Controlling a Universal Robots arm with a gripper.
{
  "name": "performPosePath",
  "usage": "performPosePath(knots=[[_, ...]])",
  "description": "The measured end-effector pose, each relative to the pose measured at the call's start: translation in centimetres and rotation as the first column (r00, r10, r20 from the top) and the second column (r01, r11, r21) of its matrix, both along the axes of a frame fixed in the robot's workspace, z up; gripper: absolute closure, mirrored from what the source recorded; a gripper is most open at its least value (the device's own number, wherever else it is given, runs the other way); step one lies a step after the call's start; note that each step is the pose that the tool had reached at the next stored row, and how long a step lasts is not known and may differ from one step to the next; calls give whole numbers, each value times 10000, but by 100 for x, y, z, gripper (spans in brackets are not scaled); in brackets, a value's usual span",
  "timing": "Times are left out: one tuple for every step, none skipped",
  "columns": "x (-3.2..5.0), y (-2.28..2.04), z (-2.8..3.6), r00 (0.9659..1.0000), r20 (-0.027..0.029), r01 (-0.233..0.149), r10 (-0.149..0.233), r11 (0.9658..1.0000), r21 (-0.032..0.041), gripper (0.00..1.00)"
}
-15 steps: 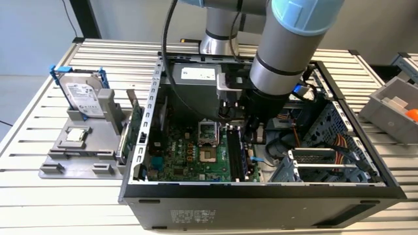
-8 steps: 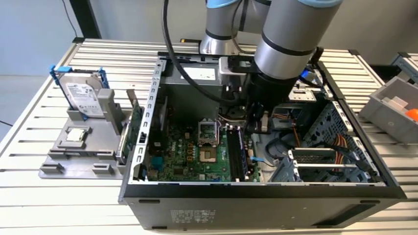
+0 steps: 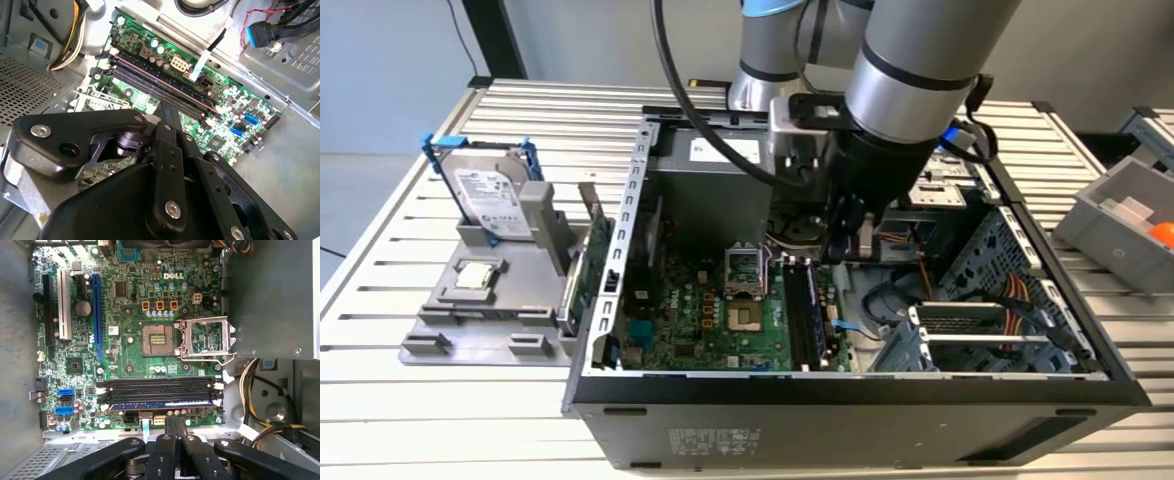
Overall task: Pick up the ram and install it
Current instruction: 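Press down the ram until it locks into place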
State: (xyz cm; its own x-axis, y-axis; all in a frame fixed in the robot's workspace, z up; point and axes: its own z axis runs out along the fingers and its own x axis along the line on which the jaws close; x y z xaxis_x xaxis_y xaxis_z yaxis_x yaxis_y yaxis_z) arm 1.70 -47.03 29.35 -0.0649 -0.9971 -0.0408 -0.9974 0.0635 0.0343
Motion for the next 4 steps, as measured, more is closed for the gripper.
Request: performPosePath(knots=[[0, 0, 3, 10000, -4, 0, 0, 10000, 0, 100], [0, -1, 7, 10000, -7, 0, 0, 10000, 0, 100], [0, -1, 10, 10000, -11, 0, 0, 10000, 0, 100], [0, -1, 13, 10000, -15, 0, 0, 10000, 0, 100]])
